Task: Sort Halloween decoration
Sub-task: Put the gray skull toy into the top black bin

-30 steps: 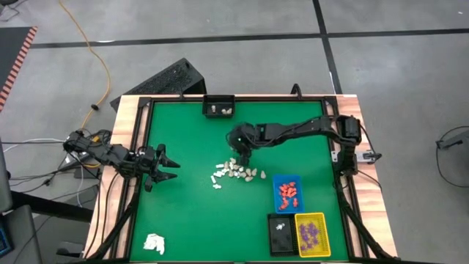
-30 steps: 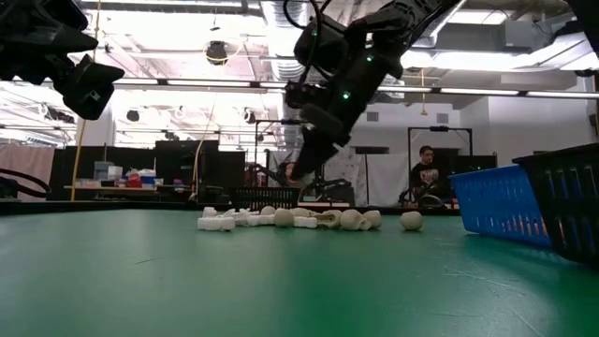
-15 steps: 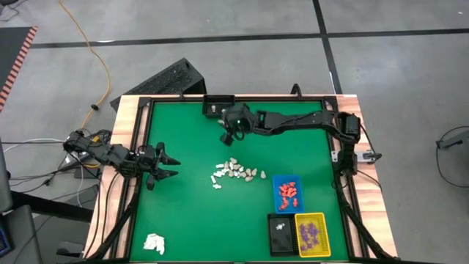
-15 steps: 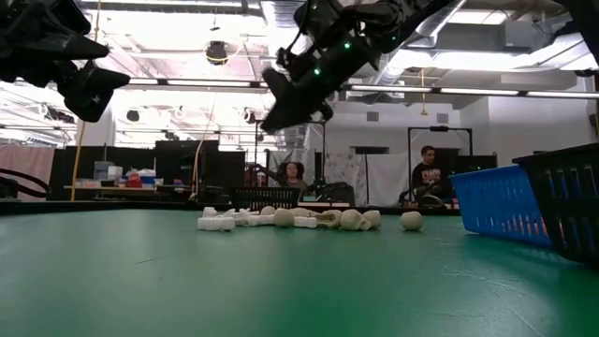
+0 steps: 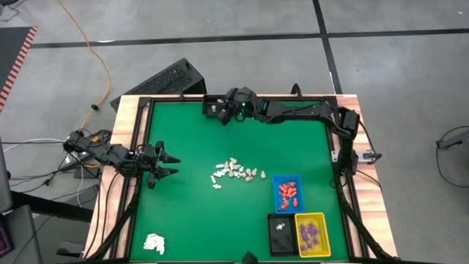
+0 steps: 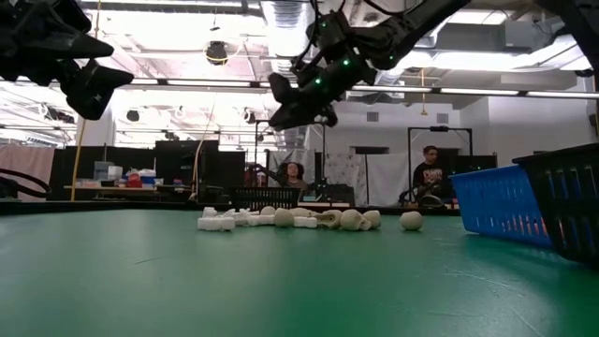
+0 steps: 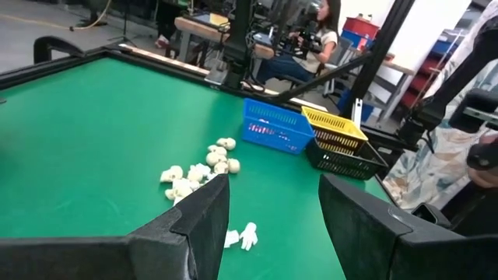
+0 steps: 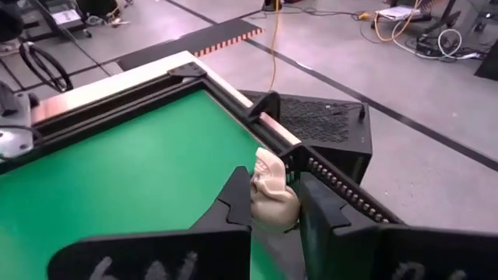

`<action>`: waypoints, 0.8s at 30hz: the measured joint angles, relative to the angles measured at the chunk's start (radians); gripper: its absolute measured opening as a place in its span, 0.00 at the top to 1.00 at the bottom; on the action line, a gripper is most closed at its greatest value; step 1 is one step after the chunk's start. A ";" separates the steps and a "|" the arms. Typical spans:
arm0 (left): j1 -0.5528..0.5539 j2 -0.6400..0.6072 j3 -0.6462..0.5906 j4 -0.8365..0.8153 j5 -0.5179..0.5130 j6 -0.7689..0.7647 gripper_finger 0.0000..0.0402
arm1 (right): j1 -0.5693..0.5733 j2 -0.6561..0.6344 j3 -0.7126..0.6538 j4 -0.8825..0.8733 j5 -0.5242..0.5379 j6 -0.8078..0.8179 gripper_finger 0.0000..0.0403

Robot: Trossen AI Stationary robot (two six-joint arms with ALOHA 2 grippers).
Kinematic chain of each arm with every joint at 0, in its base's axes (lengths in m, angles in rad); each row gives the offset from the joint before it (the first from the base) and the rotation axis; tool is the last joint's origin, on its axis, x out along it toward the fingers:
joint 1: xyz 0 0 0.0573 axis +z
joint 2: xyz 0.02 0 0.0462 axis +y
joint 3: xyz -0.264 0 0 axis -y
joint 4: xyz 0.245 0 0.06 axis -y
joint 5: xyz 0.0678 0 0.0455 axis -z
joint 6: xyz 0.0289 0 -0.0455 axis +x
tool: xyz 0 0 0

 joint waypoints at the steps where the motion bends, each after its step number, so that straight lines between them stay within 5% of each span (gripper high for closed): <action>1: 0.000 0.000 0.000 0.000 0.000 0.005 0.53 | -0.006 0.011 0.000 0.010 0.000 0.000 0.86; 14: 0.000 0.000 0.000 -0.006 0.010 -0.007 0.53 | -0.065 0.155 0.002 0.095 0.030 0.097 0.84; 24: 0.000 0.000 0.000 -0.006 0.008 0.007 0.53 | -0.080 0.147 0.002 0.047 -0.003 0.105 0.54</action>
